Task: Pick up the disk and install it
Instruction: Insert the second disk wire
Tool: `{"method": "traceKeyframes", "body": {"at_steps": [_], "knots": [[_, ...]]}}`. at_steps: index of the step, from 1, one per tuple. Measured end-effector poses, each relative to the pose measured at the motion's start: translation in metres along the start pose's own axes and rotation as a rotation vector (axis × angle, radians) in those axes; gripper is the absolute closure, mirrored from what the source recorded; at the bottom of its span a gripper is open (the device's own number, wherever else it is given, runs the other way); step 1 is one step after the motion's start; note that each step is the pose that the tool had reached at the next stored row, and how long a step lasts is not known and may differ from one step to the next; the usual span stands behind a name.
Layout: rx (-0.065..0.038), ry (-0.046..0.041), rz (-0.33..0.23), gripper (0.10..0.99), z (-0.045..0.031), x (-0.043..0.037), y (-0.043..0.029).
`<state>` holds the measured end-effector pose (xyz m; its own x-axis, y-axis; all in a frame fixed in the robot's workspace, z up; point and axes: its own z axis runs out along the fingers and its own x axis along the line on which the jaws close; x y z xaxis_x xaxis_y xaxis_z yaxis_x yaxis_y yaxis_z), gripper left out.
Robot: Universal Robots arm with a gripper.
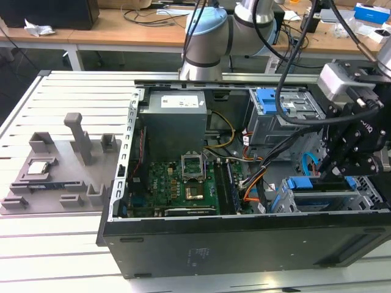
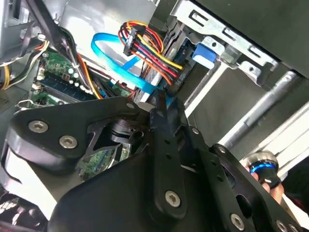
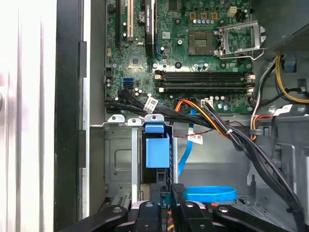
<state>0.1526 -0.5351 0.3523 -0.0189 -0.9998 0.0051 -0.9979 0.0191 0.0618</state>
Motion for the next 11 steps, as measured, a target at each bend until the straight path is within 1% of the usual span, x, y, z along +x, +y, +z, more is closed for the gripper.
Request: {"method": "traceKeyframes", "body": {"at_steps": [1,2,5,7,11], "knots": [[0.000,0.0001,0.000,0.867,-0.0080,-0.0031,0.0006],[0.000,0.0000,0.000,0.980,-0.0152,-0.0050,0.0010],[0.000,0.0001,0.000,0.980,-0.0223,-0.0050,0.0015],[0.000,0.0001,0.000,0.980,-0.0256,-0.0049,0.0017],[0.000,-0.0001,0.000,0.980,-0.0268,-0.0049,0.0017]]}}
